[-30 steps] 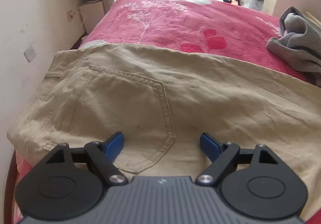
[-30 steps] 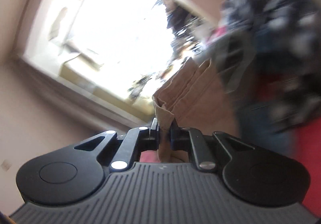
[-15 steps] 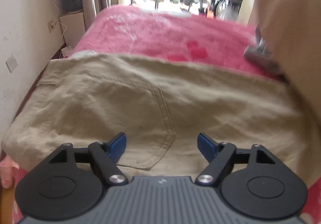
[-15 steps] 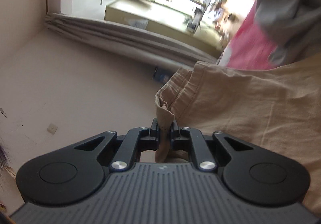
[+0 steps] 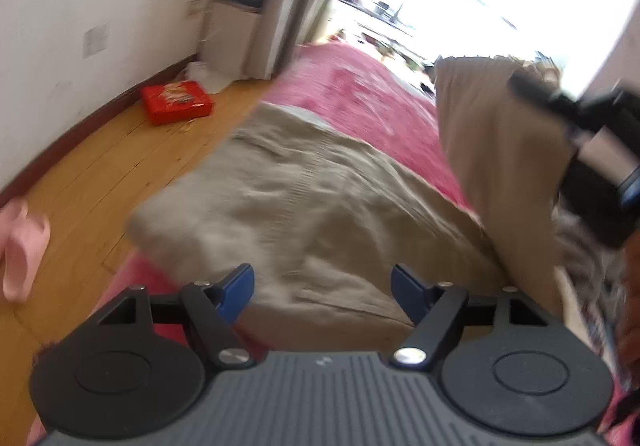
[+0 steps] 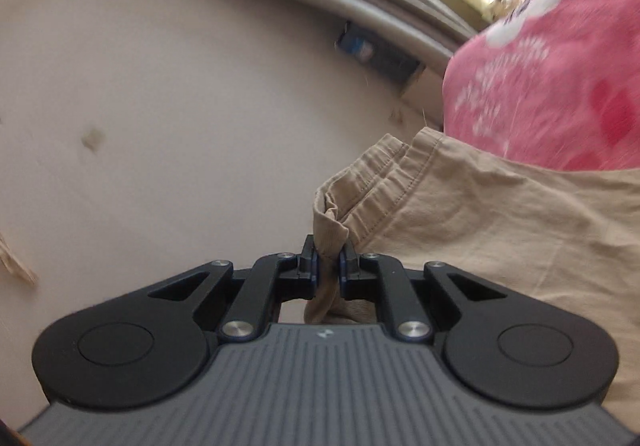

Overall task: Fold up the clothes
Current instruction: 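Lift the leg end with the right gripper and fold it over toward the waistband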

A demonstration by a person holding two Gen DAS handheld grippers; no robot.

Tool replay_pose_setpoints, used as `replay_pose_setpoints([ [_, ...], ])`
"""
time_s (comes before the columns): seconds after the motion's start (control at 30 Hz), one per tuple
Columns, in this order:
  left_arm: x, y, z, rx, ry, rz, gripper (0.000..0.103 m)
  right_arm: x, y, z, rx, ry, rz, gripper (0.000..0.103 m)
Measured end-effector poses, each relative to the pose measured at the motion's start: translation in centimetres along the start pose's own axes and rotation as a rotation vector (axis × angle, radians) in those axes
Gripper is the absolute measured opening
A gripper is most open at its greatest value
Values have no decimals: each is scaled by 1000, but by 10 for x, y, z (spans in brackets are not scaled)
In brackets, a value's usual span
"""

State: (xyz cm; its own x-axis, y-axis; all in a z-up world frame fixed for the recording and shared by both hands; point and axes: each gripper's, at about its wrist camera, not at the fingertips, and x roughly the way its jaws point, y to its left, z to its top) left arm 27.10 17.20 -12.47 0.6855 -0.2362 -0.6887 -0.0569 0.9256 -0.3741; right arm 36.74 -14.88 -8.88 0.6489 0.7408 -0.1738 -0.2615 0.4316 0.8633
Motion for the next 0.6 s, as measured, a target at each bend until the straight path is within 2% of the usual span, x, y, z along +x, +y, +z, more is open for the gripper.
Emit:
replay_pose_setpoints([
  [0.17, -24, 39, -1, -108, -37, 14, 77, 47, 15, -38, -124, 104, -35, 8],
  [0.3, -35, 67, -6, -175, -41, 47, 76, 77, 27, -69, -293, 202, -105, 8],
  [0.4, -44, 78, -8, -205, -48, 60, 76, 90, 32, -89, -368, 253, -154, 8],
  [0.6, -55, 89, -10, -227, -58, 77, 76, 101, 40, -111, -433, 286, -187, 8],
])
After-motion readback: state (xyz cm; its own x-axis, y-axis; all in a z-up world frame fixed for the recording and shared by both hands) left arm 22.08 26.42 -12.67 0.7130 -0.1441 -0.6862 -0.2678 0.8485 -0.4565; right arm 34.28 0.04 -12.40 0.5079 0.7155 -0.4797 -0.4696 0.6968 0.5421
